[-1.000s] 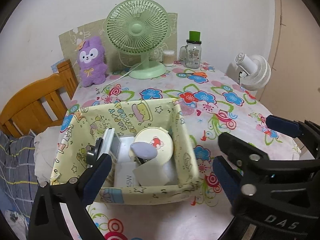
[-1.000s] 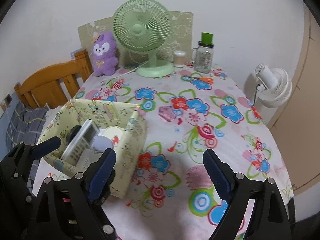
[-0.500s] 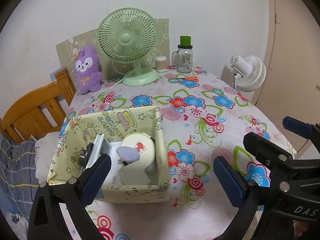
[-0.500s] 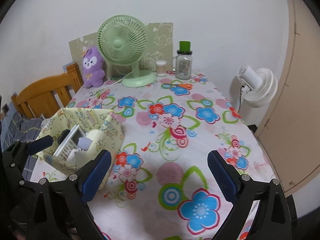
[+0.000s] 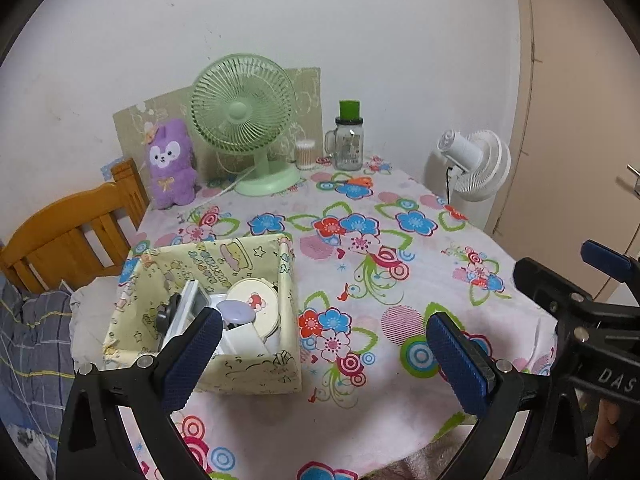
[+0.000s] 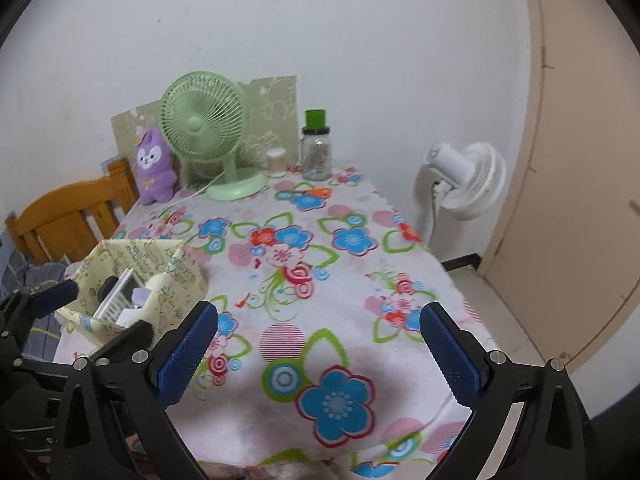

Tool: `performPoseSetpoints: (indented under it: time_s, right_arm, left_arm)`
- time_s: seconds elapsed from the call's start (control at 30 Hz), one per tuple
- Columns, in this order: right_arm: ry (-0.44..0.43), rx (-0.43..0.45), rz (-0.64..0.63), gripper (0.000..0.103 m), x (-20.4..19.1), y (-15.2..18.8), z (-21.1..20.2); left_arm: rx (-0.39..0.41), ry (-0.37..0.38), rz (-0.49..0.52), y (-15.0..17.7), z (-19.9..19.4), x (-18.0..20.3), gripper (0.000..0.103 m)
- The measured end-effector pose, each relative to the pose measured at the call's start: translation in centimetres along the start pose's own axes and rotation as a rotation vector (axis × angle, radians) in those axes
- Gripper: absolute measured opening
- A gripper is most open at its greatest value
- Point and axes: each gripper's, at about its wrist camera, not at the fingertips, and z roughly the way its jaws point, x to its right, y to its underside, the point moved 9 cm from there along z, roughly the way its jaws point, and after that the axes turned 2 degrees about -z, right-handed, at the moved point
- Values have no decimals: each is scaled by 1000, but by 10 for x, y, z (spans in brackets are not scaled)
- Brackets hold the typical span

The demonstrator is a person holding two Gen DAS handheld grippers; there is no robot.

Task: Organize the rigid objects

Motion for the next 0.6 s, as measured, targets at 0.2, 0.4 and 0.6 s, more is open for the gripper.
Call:
performPoseSetpoints:
  time_s: [0.2, 0.4, 0.6]
  right_arm:
    - [48, 50, -8, 103, 7, -3, -27]
    - [61, 85, -9, 103, 6, -5, -44]
    - [74, 87, -12, 103, 2, -2, -47]
  left_arm:
    - [21, 11, -19, 1, -18, -2, 103]
    - [82, 4, -18, -1, -40, -8, 103]
    - [115, 2, -26, -6, -46, -15, 103]
